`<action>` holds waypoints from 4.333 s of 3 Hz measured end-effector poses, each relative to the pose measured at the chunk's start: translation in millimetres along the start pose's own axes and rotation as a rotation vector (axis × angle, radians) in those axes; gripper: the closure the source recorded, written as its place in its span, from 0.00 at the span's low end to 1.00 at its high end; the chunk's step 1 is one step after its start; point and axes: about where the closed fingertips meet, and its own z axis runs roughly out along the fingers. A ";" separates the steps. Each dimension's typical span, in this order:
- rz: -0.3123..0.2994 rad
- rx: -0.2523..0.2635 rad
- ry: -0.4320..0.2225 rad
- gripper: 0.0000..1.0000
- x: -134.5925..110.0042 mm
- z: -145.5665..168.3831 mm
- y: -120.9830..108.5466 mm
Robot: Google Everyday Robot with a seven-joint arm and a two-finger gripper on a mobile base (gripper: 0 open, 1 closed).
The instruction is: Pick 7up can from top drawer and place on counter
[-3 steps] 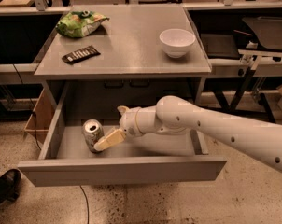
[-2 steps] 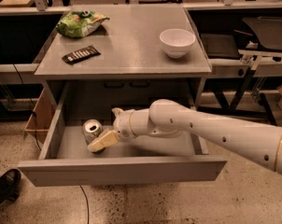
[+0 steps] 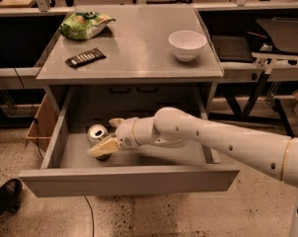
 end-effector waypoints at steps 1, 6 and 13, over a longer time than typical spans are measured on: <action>0.001 -0.001 0.000 0.00 0.2 0.4 -0.1; -0.084 0.041 -0.197 0.92 -43.8 -22.1 34.1; -0.160 0.366 -0.379 1.00 -244.9 -148.8 -160.0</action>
Offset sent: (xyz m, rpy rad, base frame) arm 0.0236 -0.0021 -0.0269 0.0765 0.0131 -0.0291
